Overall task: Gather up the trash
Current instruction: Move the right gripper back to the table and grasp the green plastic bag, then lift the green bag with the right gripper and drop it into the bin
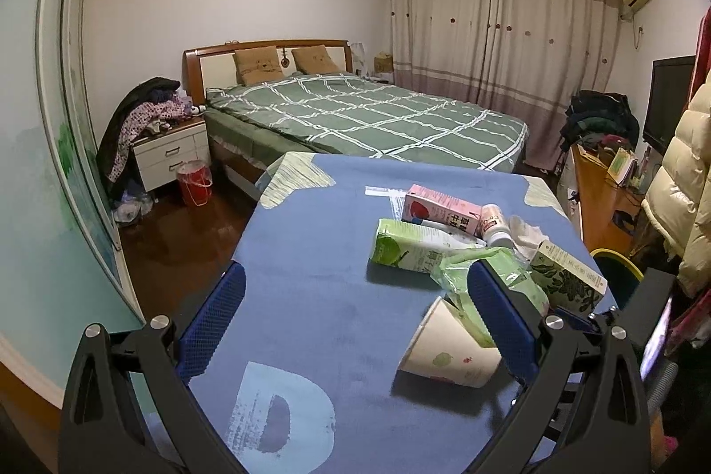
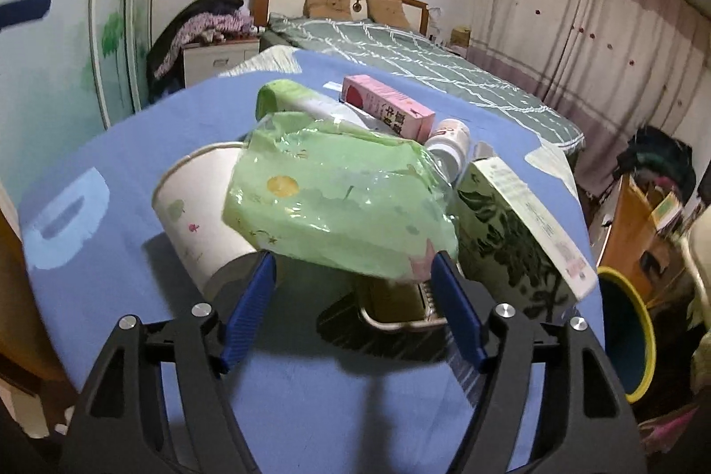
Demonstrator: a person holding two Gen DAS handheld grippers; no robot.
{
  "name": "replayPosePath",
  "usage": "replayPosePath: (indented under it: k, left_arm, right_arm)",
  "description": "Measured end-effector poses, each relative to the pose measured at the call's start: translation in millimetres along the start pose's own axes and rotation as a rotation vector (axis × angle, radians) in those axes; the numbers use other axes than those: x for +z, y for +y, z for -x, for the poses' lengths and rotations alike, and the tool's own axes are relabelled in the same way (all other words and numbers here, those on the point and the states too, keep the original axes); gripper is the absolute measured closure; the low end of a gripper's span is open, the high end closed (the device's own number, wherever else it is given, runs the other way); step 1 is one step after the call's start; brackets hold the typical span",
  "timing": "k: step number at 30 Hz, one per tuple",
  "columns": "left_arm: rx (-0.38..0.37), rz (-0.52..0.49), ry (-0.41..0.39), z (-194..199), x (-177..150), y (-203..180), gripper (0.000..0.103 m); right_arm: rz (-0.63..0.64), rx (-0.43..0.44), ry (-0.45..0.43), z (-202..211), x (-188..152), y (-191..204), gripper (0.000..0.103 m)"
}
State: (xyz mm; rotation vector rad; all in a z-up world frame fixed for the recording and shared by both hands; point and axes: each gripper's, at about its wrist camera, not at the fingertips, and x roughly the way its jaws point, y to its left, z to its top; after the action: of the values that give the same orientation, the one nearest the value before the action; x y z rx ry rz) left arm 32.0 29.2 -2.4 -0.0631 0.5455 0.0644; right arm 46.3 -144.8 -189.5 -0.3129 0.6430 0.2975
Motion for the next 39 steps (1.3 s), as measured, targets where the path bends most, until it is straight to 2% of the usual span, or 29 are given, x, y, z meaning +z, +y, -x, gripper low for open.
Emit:
replayPosePath:
  k: [8, 9, 10, 11, 13, 16, 22, 27, 33, 39]
  left_arm:
    - [-0.007, -0.009, 0.024, -10.7, 1.5, -7.6, 0.005]
    - [-0.009, -0.012, 0.026, -11.9, 1.5, -9.3, 0.005]
    - [-0.01, -0.015, 0.028, -12.8, 1.3, -9.9, 0.005]
    - [-0.011, -0.017, 0.031, -14.2, 1.3, -10.9, 0.005]
    - [-0.013, -0.017, 0.037, -16.5, 0.7, -13.0, 0.005]
    - [-0.024, -0.011, 0.047, -20.1, -0.2, -13.6, 0.005]
    - [-0.018, -0.005, 0.05, -23.8, -1.6, -12.9, 0.005]
    - [-0.027, -0.011, 0.061, -28.1, -4.2, -17.4, 0.005]
    - [-0.056, -0.039, 0.088, -37.5, -11.2, -33.0, 0.005]
    - [-0.077, -0.079, 0.122, -50.2, -21.3, -52.8, 0.005]
  right_arm:
    - [0.052, -0.058, -0.049, -8.5, 5.6, 5.4, 0.034]
    - [0.05, -0.056, -0.063, -7.7, 6.3, 3.4, 0.04]
    - [0.048, -0.054, -0.072, -7.5, 7.0, 1.4, 0.056]
    - [0.046, -0.054, -0.073, -7.6, 8.3, 0.2, 0.062]
    - [0.043, -0.052, -0.074, -7.5, 9.7, -3.3, 0.091]
    - [0.019, -0.026, -0.097, -5.3, 12.1, -12.1, 0.101]
    - [-0.107, 0.098, -0.148, 12.1, 16.6, -40.9, 0.103]
    - [-0.176, 0.142, -0.204, 32.5, 22.7, -60.4, 0.103]
    - [-0.229, 0.13, -0.262, 53.9, 28.7, -82.4, 0.103]
    - [-0.326, 0.057, -0.302, 68.6, 25.2, -133.1, 0.103]
